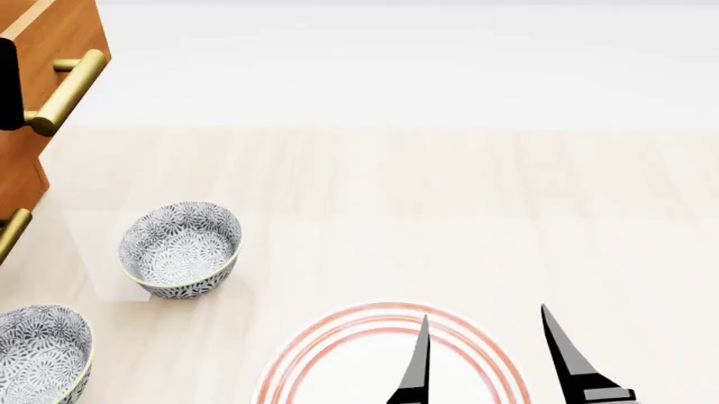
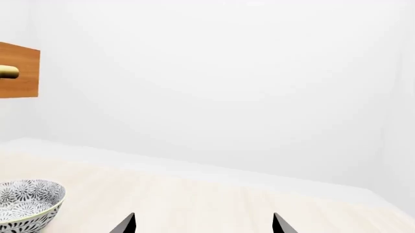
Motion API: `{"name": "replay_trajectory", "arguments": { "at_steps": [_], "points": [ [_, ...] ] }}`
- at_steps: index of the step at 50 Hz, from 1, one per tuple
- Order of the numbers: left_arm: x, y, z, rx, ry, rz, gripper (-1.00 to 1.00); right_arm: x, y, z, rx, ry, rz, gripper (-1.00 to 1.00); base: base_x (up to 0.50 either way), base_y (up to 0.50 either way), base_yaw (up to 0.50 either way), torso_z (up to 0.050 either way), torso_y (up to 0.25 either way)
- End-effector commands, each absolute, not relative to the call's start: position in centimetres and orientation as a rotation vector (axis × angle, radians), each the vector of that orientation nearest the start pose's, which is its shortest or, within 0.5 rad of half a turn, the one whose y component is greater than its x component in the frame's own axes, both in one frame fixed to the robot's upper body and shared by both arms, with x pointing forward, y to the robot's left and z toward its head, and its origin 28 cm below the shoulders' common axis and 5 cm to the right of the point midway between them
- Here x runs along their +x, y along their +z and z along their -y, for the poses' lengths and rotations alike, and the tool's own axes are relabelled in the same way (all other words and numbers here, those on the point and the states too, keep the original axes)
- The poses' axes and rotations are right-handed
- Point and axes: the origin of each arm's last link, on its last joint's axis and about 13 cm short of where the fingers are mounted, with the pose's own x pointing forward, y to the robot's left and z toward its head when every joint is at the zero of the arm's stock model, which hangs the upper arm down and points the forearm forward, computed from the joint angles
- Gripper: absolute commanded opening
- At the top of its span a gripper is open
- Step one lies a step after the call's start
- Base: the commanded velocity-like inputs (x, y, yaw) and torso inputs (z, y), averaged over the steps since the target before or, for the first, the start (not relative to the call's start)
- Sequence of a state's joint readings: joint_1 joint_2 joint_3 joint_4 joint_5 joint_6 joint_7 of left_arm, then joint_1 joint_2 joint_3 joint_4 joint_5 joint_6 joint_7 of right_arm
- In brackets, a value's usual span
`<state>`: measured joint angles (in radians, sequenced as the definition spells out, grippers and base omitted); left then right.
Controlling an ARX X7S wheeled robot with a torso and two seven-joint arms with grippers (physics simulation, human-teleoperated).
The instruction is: Open the top drawer of the cabinet.
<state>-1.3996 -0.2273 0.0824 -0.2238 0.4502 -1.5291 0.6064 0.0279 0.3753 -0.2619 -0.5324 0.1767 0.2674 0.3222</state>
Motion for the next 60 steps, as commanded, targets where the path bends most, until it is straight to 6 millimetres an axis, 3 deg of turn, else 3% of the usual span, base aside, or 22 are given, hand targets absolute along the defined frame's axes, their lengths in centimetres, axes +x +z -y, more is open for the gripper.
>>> {"name": "replay_trajectory", "arguments": {
  "at_steps": [1,42,60],
  "points": [
    [33.7,33.0,-30.1,0.022,0.099,-0.431,1.00,19.8,10.2,10.5,-0.146,0.047,0.227,1.00,0.00,0.00,0.00,0.000,0.000],
    [36.7,28.8,-29.2,0.043,0.138,-0.540,1.00,19.8,9.8,10.3,-0.147,0.058,0.214,1.00,0.00,0.00,0.00,0.000,0.000],
    [36.3,29.1,-26.0,0.076,-0.003,-0.532,1.00,19.7,9.8,10.4,-0.146,0.057,0.211,1.00,0.00,0.00,0.00,-0.001,0.000]
  ]
}}
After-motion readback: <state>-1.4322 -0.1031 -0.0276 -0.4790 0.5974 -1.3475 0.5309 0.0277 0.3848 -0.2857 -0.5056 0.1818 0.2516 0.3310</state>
